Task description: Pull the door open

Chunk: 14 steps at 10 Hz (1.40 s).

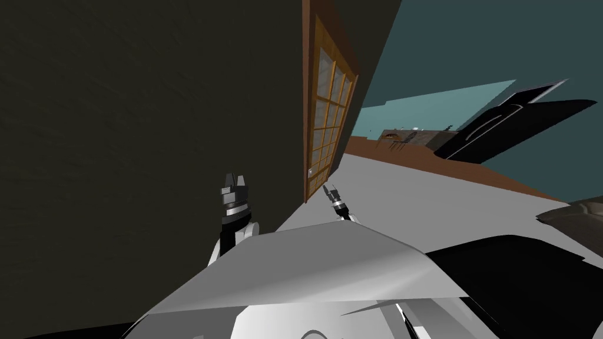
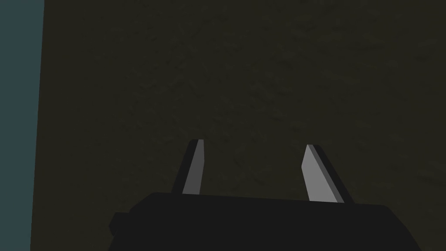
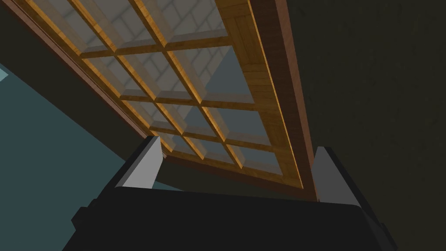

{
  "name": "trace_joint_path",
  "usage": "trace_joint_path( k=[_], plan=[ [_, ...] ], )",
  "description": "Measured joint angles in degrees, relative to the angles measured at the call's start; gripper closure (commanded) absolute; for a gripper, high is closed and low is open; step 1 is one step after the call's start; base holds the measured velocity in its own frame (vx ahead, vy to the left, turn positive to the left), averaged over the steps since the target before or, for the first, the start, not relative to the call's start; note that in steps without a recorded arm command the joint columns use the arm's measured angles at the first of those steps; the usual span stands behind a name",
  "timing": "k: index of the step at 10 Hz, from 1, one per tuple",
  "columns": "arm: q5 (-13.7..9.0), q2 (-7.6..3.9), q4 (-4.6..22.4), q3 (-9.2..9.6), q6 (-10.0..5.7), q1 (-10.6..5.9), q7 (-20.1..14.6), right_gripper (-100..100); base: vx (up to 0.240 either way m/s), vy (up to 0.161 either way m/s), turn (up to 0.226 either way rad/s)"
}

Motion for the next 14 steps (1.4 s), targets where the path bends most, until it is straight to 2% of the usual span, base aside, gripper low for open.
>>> trace_joint_path(
  k=[2,4,6,14],
  plan=[
    [1.5,-0.49,3.9,-0.52,-1.28,-1.17,2.0,-100,0.133,-0.120,0.193],
    [2.9,-0.62,5.9,-0.70,-1.84,-1.31,3.8,-100,0.092,-0.087,0.124],
    [3.8,-0.78,8.7,-1.05,-2.91,-2.05,5.2,-100,0.084,-0.081,0.154],
    [7.4,-1.02,17.0,-1.92,-5.71,-4.11,10.5,-100,0.074,-0.083,0.120]
  ],
)
